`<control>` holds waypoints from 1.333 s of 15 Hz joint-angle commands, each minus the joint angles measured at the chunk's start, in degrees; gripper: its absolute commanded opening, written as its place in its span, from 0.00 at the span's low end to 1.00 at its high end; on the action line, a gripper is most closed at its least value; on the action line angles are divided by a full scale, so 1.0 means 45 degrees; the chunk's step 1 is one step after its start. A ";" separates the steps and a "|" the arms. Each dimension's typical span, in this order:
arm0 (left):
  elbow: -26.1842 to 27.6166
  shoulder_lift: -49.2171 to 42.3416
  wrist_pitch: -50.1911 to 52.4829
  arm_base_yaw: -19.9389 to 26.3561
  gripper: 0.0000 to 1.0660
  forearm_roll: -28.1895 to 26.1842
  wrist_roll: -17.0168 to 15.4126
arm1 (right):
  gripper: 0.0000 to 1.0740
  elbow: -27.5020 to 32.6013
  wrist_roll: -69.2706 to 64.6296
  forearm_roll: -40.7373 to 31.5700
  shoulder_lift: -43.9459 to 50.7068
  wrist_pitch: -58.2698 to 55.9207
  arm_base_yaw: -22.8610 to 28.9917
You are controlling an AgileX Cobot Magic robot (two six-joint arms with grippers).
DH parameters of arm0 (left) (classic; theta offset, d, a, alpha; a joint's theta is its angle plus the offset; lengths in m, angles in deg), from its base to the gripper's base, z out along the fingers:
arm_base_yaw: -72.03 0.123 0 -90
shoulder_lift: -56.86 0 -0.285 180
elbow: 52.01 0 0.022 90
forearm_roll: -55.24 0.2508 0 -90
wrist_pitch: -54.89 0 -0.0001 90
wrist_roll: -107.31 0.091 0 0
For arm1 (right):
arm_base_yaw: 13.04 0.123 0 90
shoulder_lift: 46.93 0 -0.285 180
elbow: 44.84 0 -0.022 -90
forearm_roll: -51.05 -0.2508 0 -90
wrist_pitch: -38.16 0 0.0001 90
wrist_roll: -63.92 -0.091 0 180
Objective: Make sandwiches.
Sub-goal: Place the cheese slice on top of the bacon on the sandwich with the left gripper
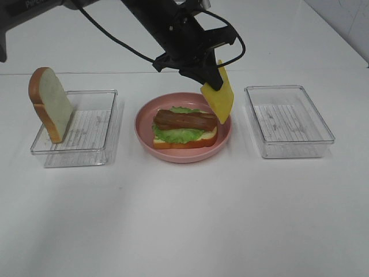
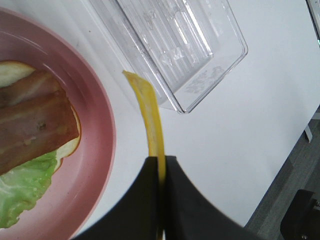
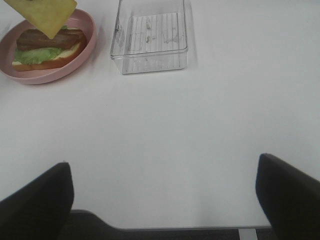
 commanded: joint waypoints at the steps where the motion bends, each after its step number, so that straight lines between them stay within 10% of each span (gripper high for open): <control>1: 0.0013 0.0522 -0.1082 -0.0051 0.00 -0.0242 0.0484 | 0.87 0.0051 0.0064 0.0013 0.0382 0.0102 -0.0038; 20: 0.0013 0.1439 0.0764 0.0777 0.00 0.0586 0.0115 | 0.87 0.0051 0.0064 0.0013 0.0382 0.0115 -0.0038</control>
